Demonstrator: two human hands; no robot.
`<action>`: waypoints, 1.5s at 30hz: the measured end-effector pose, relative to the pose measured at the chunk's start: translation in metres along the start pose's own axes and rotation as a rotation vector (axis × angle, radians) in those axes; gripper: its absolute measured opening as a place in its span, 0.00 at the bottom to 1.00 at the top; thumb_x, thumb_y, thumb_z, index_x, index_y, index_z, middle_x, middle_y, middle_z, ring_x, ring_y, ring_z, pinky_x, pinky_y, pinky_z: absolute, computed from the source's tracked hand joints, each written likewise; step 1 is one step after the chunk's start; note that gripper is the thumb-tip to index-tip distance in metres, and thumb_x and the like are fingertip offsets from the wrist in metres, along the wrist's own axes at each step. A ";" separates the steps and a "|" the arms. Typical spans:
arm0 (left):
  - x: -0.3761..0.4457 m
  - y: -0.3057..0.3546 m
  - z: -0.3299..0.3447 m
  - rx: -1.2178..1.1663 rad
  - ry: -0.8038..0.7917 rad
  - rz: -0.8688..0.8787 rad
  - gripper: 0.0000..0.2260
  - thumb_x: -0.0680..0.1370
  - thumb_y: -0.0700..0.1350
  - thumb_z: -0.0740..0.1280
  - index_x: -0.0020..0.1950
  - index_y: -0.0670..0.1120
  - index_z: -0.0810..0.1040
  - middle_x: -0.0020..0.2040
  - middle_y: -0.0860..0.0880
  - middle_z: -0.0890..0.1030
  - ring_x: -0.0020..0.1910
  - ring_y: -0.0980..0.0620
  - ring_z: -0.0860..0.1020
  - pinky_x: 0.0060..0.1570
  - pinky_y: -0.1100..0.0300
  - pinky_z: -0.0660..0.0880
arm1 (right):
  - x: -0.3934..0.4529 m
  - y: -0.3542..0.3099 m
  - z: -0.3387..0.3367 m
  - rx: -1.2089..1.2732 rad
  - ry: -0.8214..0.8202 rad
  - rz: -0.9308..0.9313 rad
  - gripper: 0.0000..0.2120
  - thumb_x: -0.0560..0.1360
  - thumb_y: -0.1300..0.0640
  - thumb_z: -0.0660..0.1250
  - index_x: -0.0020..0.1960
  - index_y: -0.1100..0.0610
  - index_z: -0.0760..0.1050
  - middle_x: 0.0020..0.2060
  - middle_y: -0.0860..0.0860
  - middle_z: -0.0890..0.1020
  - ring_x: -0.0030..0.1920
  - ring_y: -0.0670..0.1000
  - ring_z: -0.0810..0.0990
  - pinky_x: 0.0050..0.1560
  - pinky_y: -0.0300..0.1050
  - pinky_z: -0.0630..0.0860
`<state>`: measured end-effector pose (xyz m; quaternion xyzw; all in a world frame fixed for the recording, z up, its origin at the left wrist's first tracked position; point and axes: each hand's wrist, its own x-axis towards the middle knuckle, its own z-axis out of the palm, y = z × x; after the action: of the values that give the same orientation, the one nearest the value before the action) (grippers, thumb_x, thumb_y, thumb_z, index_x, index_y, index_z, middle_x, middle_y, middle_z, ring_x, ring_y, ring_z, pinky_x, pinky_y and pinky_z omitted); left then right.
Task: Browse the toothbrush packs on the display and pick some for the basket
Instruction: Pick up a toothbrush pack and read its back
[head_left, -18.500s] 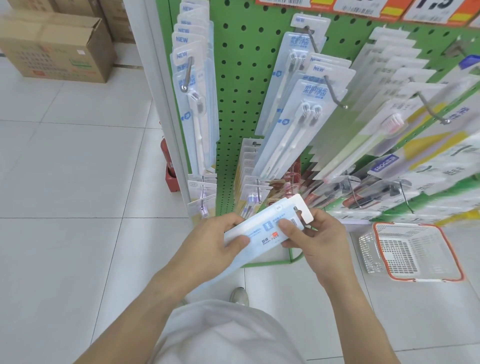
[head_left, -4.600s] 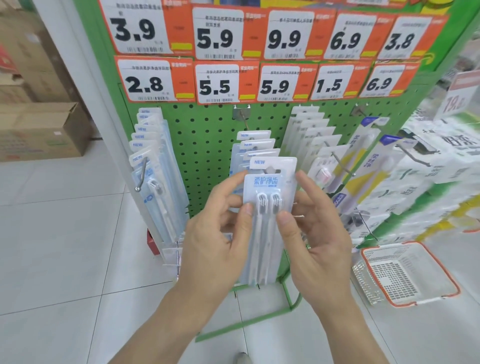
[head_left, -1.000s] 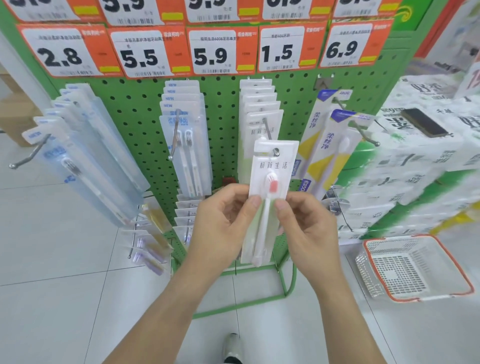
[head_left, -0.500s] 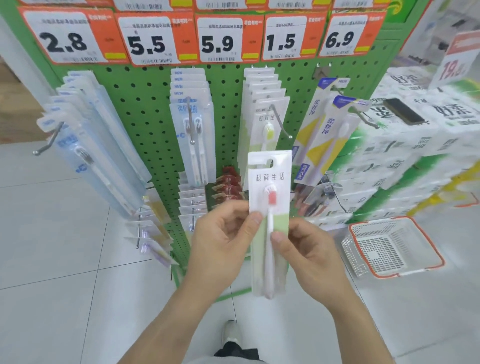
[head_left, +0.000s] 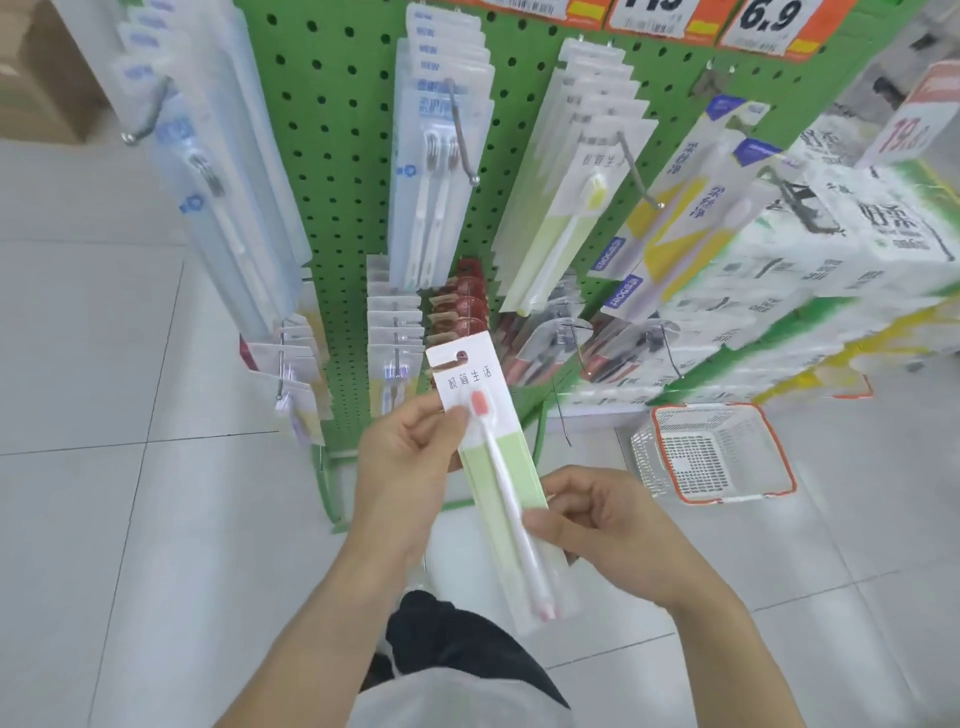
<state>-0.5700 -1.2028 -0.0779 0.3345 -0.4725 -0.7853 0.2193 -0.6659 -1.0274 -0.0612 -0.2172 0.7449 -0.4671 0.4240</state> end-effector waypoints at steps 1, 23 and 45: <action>0.000 -0.002 0.000 -0.012 0.042 -0.008 0.08 0.80 0.35 0.67 0.52 0.45 0.83 0.46 0.49 0.88 0.44 0.52 0.85 0.48 0.55 0.82 | -0.002 0.002 -0.004 -0.018 -0.049 0.038 0.04 0.75 0.54 0.75 0.48 0.53 0.84 0.35 0.52 0.84 0.35 0.51 0.76 0.38 0.43 0.76; -0.011 -0.059 0.076 0.013 0.488 -0.024 0.03 0.81 0.34 0.66 0.53 0.37 0.79 0.42 0.44 0.87 0.43 0.49 0.86 0.42 0.61 0.82 | 0.054 0.064 -0.146 -0.111 -0.384 0.046 0.03 0.77 0.53 0.74 0.50 0.49 0.85 0.41 0.52 0.86 0.40 0.50 0.82 0.45 0.47 0.79; -0.001 -0.059 0.078 0.007 0.414 0.038 0.06 0.78 0.34 0.70 0.53 0.41 0.82 0.46 0.43 0.87 0.44 0.45 0.86 0.45 0.55 0.84 | 0.064 0.070 -0.151 -0.191 -0.381 0.032 0.14 0.69 0.44 0.78 0.50 0.48 0.81 0.42 0.52 0.87 0.43 0.53 0.83 0.47 0.53 0.76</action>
<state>-0.6279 -1.1283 -0.1046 0.4807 -0.4262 -0.6939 0.3253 -0.8220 -0.9628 -0.1196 -0.3289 0.6956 -0.3379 0.5420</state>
